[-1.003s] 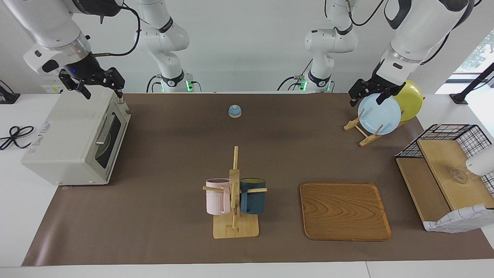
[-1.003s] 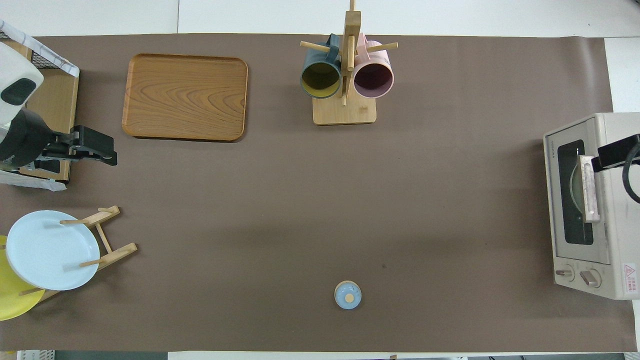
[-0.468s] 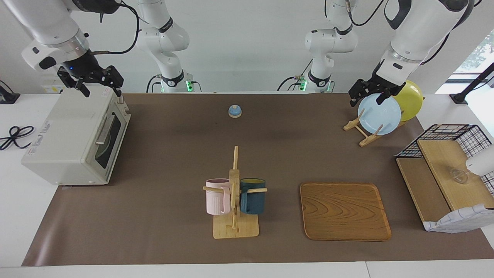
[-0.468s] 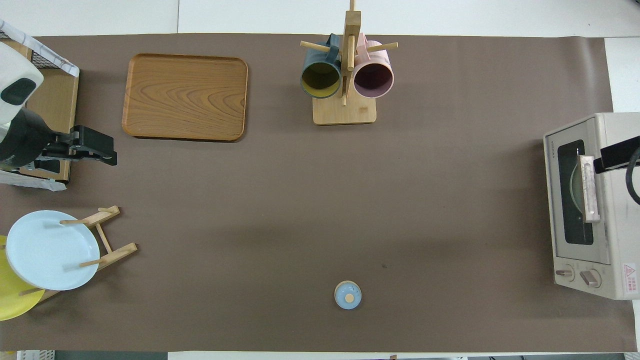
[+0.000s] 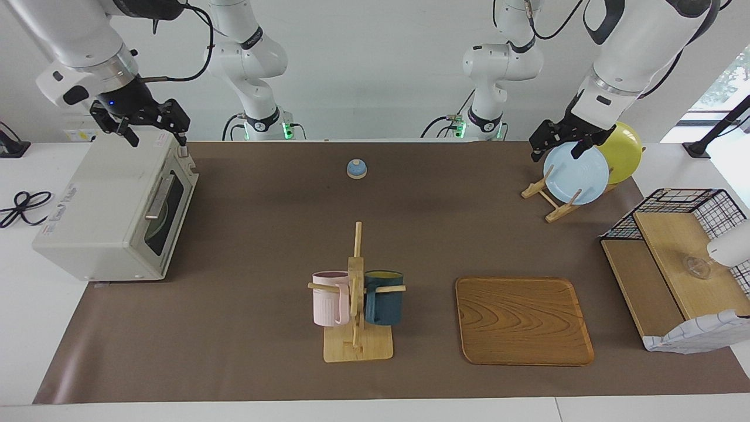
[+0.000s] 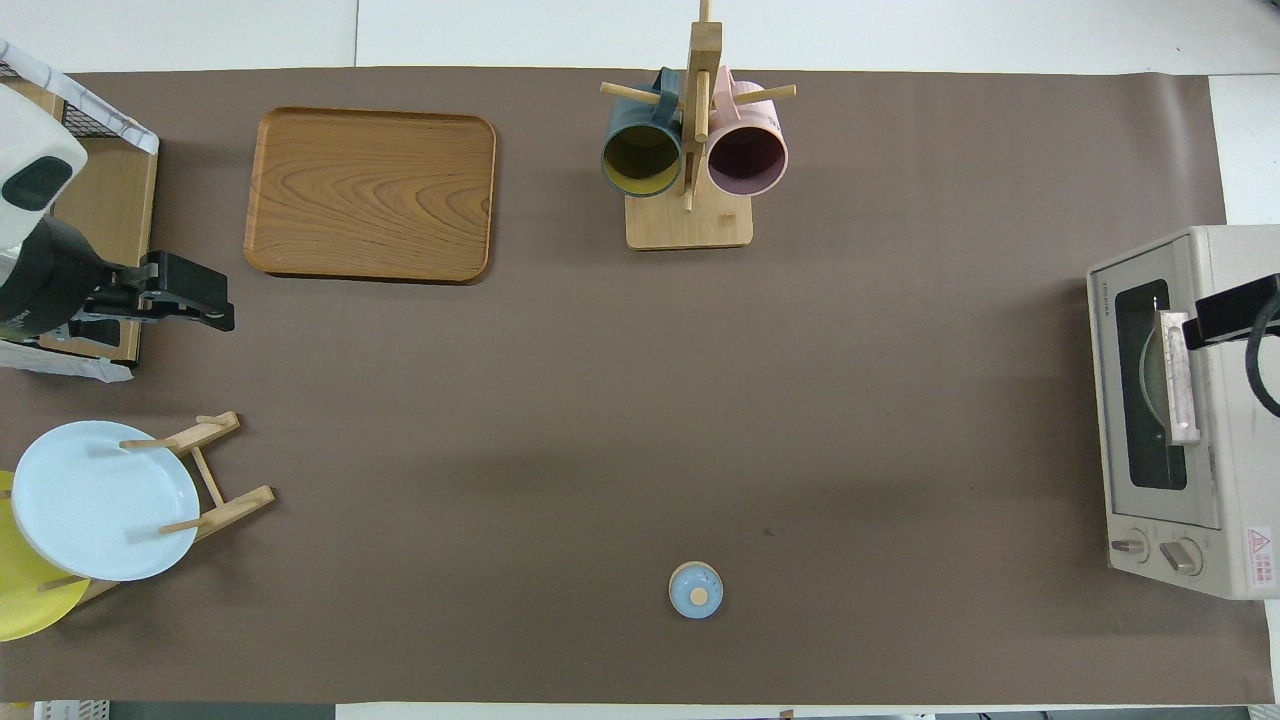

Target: Put corn in oven

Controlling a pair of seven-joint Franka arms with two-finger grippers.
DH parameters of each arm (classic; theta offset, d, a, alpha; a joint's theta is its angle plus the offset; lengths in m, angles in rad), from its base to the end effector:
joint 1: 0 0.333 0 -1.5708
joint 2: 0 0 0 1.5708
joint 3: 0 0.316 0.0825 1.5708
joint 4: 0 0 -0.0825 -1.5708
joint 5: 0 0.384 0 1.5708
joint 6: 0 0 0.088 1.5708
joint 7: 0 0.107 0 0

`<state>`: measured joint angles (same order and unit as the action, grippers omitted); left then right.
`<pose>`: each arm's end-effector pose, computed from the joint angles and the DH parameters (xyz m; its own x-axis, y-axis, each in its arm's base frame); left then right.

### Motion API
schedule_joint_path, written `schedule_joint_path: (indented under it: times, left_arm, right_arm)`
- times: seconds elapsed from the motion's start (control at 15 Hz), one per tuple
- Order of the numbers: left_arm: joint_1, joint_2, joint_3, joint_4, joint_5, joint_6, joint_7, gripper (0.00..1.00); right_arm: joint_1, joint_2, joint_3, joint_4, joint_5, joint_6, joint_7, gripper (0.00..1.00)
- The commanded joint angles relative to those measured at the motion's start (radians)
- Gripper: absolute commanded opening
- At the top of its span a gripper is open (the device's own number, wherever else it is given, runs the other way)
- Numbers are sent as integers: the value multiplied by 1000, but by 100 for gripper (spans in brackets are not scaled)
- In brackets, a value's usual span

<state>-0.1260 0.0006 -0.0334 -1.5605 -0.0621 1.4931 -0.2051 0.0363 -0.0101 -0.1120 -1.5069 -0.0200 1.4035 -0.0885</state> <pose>0.5384 -0.0937 0.6227 0.9960 0.0410 -0.0790 0.0448 -0.9979 0.0470 0.5321 -0.0431 0.6457 0.9955 0.0099 -0.0945 0.0109 -0.9999 0.0105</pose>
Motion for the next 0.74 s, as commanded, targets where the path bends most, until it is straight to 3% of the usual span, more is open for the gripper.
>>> schedule_joint_path:
  times: [0.0,0.67]
  left_arm:
    - [11,-22,-10,-18,11,-8,1,100]
    - [11,-22,-10,-18,11,-5,1,100]
  right_arm:
    - [-15,-31,9,-30,25,3,16,100]
    - [-13,-31,9,-25,22,3,16,100]
